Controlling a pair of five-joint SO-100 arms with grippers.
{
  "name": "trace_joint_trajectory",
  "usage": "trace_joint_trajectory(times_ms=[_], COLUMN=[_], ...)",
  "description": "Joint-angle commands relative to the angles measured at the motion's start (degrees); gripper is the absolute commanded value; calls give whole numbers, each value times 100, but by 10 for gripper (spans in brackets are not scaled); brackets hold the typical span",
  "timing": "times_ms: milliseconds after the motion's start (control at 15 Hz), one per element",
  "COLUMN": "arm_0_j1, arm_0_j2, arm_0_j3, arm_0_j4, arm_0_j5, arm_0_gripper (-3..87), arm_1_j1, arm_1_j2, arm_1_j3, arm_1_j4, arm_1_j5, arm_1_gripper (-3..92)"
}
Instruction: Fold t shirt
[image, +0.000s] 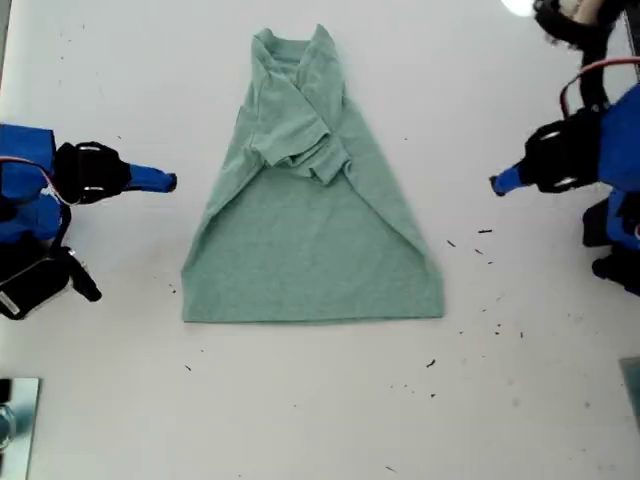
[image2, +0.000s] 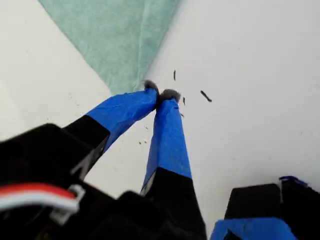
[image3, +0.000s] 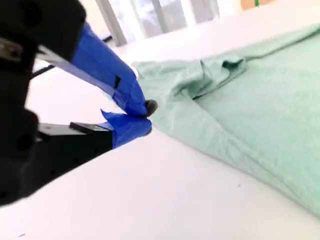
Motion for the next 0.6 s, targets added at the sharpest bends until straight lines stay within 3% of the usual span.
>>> trace_joint_trajectory(times_ms=[0,67,200,400,533], arm_0_j1=[26,18,-9,-18,-18], arm_0_j2=[158,158,167,167,167], arm_0_j3=[70,70,70,79,79], arm_0_j4=[26,18,9,-9,-9], arm_0_j5=[-44,-35,-9,35,53], arm_0_gripper=[-2,-2,-2,-2,-2], arm_1_j1=[-396,-563,-729,-1318,-1573], arm_1_j2=[-1213,-1608,-1995,-2856,-3190], arm_1_j3=[-2083,-2479,-2382,-1969,-1477], arm_1_j4=[290,290,264,105,-466], arm_1_j5=[-264,-422,-334,0,141], arm_1_gripper=[208,365,331,360,361])
